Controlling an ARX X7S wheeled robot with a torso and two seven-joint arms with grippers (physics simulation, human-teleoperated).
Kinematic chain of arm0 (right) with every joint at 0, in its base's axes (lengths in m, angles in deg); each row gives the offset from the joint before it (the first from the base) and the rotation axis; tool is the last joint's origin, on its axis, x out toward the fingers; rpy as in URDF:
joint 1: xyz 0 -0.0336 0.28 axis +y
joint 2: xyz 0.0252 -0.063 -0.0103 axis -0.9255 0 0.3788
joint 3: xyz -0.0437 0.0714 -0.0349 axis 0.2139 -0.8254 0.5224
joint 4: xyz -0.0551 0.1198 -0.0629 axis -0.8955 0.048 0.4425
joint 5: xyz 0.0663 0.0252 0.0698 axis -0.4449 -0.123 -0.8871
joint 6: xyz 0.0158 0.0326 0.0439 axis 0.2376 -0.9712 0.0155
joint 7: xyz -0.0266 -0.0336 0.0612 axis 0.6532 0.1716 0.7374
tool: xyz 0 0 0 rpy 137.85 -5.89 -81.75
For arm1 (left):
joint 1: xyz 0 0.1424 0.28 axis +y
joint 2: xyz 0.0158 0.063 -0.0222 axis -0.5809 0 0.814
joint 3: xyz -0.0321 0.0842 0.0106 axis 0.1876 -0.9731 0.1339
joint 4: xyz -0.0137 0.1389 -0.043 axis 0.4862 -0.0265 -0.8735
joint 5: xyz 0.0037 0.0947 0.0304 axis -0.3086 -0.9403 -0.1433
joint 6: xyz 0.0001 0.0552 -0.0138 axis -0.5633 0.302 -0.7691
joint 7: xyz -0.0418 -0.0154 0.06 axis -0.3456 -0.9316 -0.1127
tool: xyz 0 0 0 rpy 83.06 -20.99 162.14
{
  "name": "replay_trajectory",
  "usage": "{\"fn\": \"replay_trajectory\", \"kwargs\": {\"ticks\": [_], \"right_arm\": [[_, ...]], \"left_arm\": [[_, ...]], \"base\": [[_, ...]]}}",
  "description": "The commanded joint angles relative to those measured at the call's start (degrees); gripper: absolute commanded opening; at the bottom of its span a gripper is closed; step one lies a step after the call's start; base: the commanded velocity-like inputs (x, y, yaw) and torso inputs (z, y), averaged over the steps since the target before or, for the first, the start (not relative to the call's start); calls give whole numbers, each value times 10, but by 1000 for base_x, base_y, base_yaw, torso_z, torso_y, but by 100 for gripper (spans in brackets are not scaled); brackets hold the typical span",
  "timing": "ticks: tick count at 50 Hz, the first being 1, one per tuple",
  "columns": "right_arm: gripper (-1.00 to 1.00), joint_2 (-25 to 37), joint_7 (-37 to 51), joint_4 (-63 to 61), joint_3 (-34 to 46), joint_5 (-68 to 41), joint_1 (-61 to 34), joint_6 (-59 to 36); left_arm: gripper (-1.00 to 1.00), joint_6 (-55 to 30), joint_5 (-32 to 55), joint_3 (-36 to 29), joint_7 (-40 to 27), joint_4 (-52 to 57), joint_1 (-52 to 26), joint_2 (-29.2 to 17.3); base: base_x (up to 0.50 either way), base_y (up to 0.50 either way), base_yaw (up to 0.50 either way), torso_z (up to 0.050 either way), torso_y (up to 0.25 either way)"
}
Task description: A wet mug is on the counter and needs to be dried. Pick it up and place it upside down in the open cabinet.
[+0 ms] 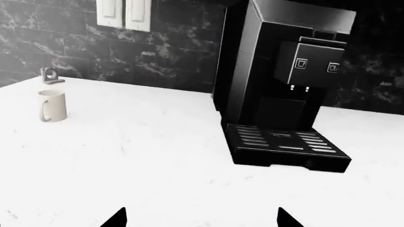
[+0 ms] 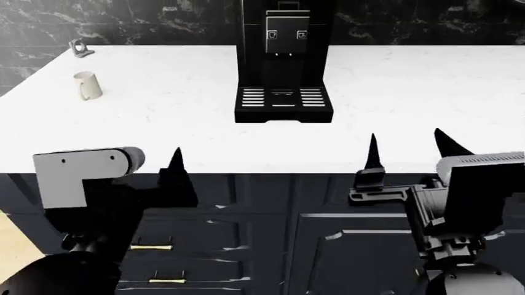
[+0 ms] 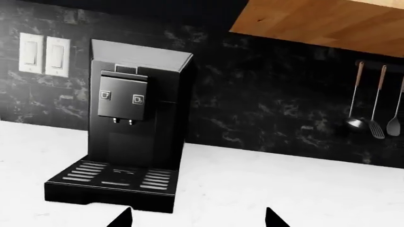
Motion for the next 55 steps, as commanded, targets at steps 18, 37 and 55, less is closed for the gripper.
{"fn": "replay_trajectory", "kwargs": {"ticks": [18,37,55], "right_arm": [[100,365,607,-40,-114,-947,-377,-246],[100,421,654,5,-67,-1038,-447,-185],[100,455,669,4,-49,-1081,-481,-159]], "left_arm": [[100,103,799,-44,-587,-48,-354,-355],[100,145,827,-115,-588,-80,-430,-427],[100,163,840,-116,-569,-72,-432,-455]], "base": [[0,0,0,33,0],[106,341,0,0,0],[185,388,0,0,0]]}}
